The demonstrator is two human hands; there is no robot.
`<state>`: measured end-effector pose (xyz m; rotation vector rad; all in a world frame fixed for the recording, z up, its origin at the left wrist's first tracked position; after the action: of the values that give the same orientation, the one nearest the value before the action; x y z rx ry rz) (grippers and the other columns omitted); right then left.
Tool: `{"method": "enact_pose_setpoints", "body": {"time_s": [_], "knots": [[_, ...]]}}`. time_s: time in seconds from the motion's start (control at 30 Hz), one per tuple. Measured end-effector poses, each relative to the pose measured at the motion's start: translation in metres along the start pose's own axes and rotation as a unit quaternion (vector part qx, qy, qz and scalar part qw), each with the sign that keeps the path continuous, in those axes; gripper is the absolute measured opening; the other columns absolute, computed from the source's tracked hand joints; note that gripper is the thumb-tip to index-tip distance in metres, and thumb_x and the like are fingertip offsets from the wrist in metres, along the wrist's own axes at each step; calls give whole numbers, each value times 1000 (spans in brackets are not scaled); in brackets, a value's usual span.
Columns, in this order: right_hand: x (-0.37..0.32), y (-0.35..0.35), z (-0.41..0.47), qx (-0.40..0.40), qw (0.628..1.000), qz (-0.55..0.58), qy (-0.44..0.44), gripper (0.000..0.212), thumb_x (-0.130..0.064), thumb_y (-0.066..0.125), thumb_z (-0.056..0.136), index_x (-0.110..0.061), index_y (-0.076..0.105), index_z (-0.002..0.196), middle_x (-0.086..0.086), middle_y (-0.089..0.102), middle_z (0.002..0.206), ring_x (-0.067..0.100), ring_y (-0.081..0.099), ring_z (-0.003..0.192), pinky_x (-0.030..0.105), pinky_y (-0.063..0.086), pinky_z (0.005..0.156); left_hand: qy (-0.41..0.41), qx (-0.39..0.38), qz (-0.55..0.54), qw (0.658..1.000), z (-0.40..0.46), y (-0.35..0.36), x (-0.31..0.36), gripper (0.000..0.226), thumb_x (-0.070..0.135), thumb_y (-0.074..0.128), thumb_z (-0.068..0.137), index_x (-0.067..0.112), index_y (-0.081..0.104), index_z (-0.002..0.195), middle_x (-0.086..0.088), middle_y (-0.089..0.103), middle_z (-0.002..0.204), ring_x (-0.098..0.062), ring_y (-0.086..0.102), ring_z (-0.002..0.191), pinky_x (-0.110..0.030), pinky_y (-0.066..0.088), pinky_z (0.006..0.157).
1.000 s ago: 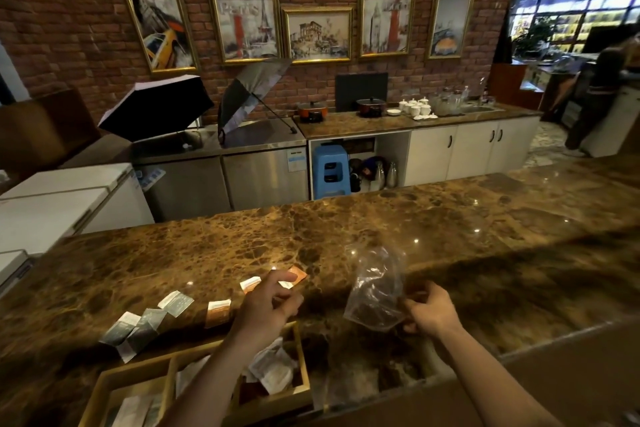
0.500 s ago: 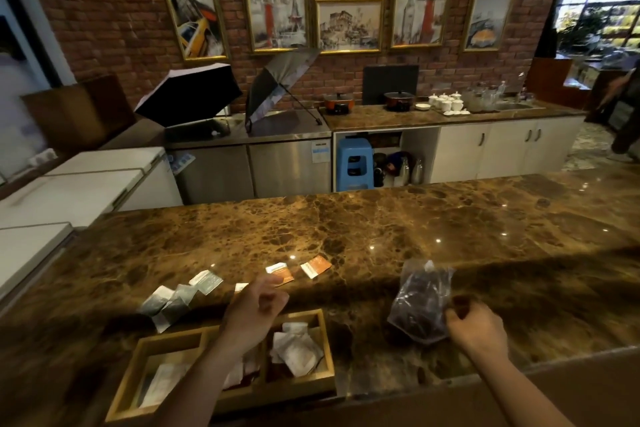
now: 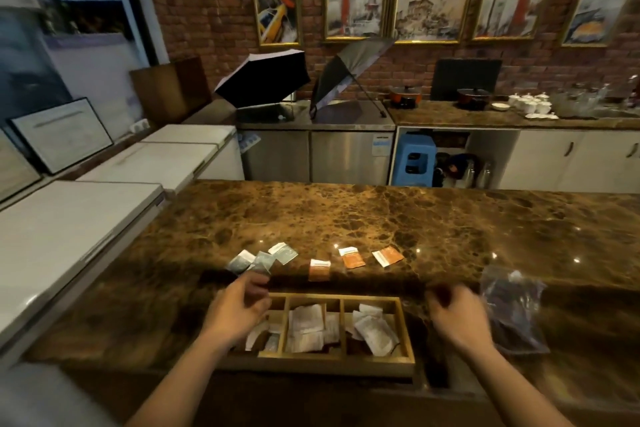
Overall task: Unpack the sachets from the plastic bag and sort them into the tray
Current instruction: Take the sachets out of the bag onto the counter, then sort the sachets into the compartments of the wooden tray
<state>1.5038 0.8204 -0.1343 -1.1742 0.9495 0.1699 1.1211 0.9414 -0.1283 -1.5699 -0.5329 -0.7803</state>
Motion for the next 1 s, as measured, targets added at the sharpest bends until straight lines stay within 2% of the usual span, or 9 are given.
{"method": "enact_pose_setpoints", "body": {"time_s": [0.1, 0.17, 0.27, 0.4, 0.6, 0.67, 0.8, 0.93, 1.0], "knots": [[-36, 31, -5, -22, 998, -21, -46, 16, -22, 66, 95, -31, 68, 109, -6, 72, 96, 9, 70, 81, 39, 63, 74, -10, -20, 51, 998, -4, -8, -27, 36, 16, 76, 84, 37, 62, 110, 14, 70, 99, -1, 64, 96, -23, 52, 80], [-62, 51, -11, -43, 997, -28, -65, 16, -22, 65, 96, -33, 66, 108, -11, 69, 98, 5, 68, 85, 36, 63, 75, -19, -44, 86, 995, -6, -7, -39, 36, 18, 78, 83, 34, 63, 111, 14, 68, 98, -2, 63, 95, -19, 51, 76], [-95, 82, -23, -79, 989, -59, -113, 22, -18, 70, 93, -33, 66, 108, -14, 69, 105, 4, 67, 92, 27, 59, 79, 19, -61, 157, 986, -4, -1, -35, 37, 29, 80, 81, 32, 65, 115, 15, 66, 98, 0, 61, 89, -12, 45, 70], [-118, 115, -38, -129, 972, -119, -156, 28, -24, 69, 93, -38, 65, 117, -16, 63, 125, 4, 60, 109, 26, 55, 90, 39, -87, 262, 960, -5, 17, -21, 38, 44, 75, 82, 36, 60, 116, 13, 68, 111, -7, 62, 100, -25, 51, 83], [-134, 138, -51, -154, 963, -152, -160, 31, -39, 62, 99, -37, 62, 130, -11, 56, 140, 6, 58, 117, 20, 46, 87, 48, -72, 371, 925, 2, 32, -10, 53, 56, 73, 79, 30, 59, 123, 4, 62, 122, -18, 58, 113, -34, 47, 92], [-135, 141, -53, -153, 960, -169, -162, 31, -40, 57, 101, -36, 61, 132, -8, 55, 142, 7, 56, 121, 21, 45, 90, 50, -66, 365, 927, 3, 34, -8, 51, 50, 76, 79, 30, 59, 123, 4, 63, 123, -18, 58, 114, -34, 47, 93], [-135, 148, -56, -173, 936, -231, -203, 33, -37, 49, 105, -30, 60, 135, -2, 53, 144, 15, 47, 132, 30, 41, 107, 26, -43, 319, 946, 3, 22, -6, 33, 32, 70, 87, 31, 59, 118, 2, 62, 122, -20, 58, 111, -33, 50, 91], [-135, 162, -62, -198, 894, -313, -253, 34, -35, 46, 105, -23, 60, 134, 0, 55, 144, 21, 38, 136, 37, 36, 113, -4, 8, 206, 979, 7, -2, -4, 20, 29, 67, 91, 32, 59, 109, 6, 61, 105, -19, 59, 104, -32, 51, 82], [-132, 165, -62, -205, 882, -335, -260, 34, -34, 46, 105, -22, 60, 134, 2, 55, 145, 23, 37, 137, 39, 36, 114, -16, 19, 115, 993, 12, -7, -3, 25, 27, 67, 91, 35, 56, 112, 12, 56, 95, -14, 59, 97, -29, 50, 78]]}}
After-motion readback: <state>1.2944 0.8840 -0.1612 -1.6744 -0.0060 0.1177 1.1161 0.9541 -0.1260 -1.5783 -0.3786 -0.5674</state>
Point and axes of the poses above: each hand's wrist, its own z-axis towards the middle knuckle, its own y-axis out of the palm, x = y × z, the point moved 10 cm from there along z, towards the middle knuckle
